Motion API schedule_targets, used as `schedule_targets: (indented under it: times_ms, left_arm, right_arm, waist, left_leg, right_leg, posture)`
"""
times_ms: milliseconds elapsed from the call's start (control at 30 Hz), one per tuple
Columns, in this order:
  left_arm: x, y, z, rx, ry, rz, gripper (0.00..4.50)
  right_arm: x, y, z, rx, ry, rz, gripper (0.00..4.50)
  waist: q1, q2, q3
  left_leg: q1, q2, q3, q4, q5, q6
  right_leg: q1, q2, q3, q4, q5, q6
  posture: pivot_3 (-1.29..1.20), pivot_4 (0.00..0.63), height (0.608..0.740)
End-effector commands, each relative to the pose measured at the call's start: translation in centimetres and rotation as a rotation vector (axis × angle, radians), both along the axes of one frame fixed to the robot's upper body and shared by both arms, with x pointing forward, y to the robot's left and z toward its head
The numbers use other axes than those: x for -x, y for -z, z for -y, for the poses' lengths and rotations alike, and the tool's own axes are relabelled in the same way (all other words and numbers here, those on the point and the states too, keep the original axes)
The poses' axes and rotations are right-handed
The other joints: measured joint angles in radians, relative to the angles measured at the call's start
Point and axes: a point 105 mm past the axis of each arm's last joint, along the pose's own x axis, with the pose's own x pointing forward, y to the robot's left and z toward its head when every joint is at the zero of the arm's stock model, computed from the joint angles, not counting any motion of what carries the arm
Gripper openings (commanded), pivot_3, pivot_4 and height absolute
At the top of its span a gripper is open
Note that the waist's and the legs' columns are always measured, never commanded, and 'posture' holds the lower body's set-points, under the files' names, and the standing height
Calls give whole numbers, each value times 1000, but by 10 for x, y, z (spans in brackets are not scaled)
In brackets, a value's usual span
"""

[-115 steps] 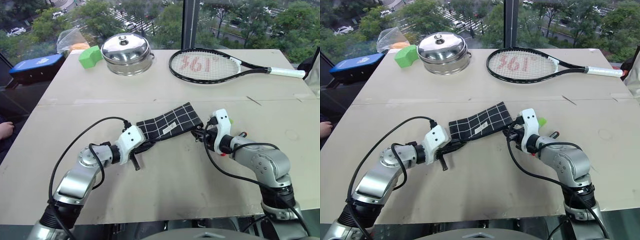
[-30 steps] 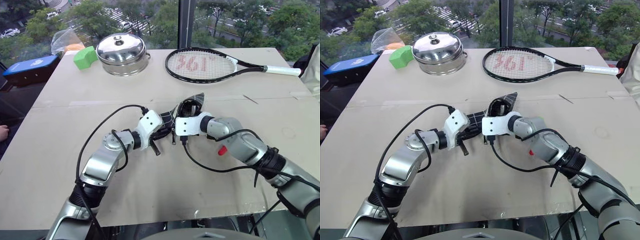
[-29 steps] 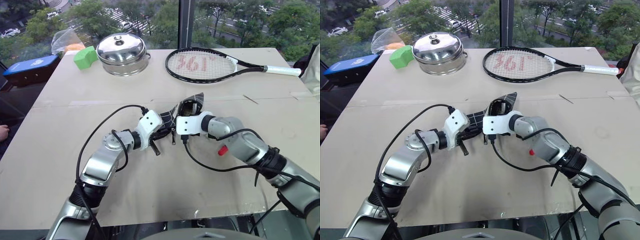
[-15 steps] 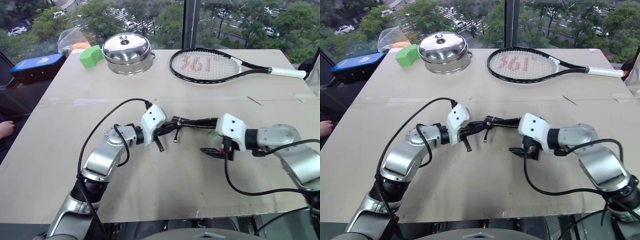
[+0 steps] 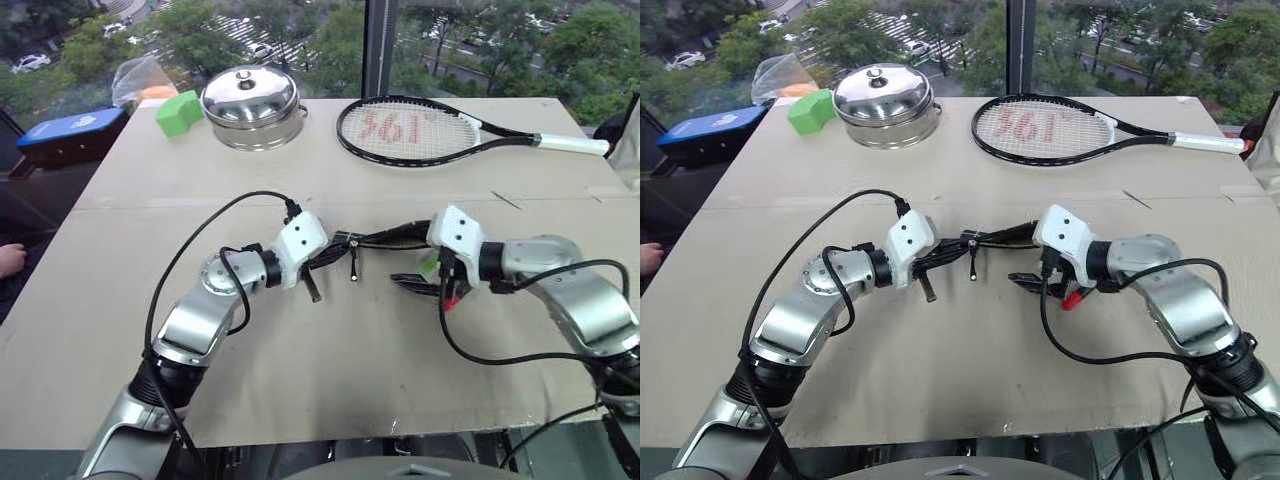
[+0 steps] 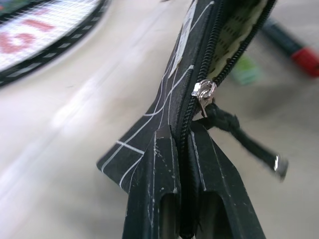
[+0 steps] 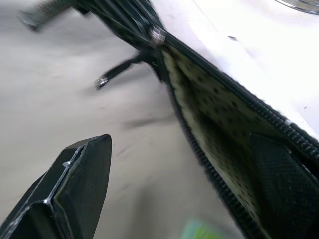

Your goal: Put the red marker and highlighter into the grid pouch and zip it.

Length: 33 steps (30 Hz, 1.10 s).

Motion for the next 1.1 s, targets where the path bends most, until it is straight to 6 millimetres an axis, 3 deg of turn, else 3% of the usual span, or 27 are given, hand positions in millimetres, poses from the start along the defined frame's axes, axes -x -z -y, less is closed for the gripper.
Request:
schedule_targets:
  times_ms: [33, 233, 433, 500, 800, 1100]
  left_arm:
    - [-10, -8, -17, -79, -82, 86, 0]
    - [-14, -3, -48, -202, -208, 106, 0]
    - [-10, 1, -58, -222, -260, 93, 0]
    - [-9, -2, -51, -195, -250, 105, 0]
    - [-9, -6, -42, -167, -229, 119, 0]
    - [-13, -1, -42, -153, -236, 84, 0]
  right_arm:
    - [-19, -5, -16, 45, -3, 106, 4472]
    - [-32, -10, -56, 3, -95, 188, 4472]
    - [-24, -8, -70, -4, -216, 235, 4472]
    - [-17, -3, -70, 42, -275, 249, 4472]
    - [-24, 12, -48, 252, -276, 415, 4472]
    - [-3, -4, -48, 124, -259, 416, 4472]
  waist:
    - [-1, 0, 0]
    - [-10, -1, 0]
    - [-19, -1, 0]
    - [-20, -1, 0]
    - [-19, -1, 0]
    - [-18, -1, 0]
  left_leg:
    - [0, 0, 1, 0, 0, 0]
    - [0, 0, 2, 0, 2, -4]
    - [0, 0, 1, 0, 3, -5]
    - [0, 0, 2, 0, 3, -5]
    - [0, 0, 1, 0, 3, -5]
    - [0, 0, 2, 0, 3, -5]
  right_leg:
    - [0, 0, 0, 0, 0, 0]
    - [0, 0, 1, 0, 0, 1]
    - [0, 0, 0, 0, 0, 1]
    - [0, 0, 1, 1, 0, 1]
    - [0, -1, 0, 1, 0, 1]
    - [0, -1, 1, 1, 0, 1]
  posture:
    - [0, 150, 740]
    - [0, 150, 740]
    - [0, 150, 740]
    - [0, 150, 740]
    - [0, 150, 740]
    - [0, 150, 740]
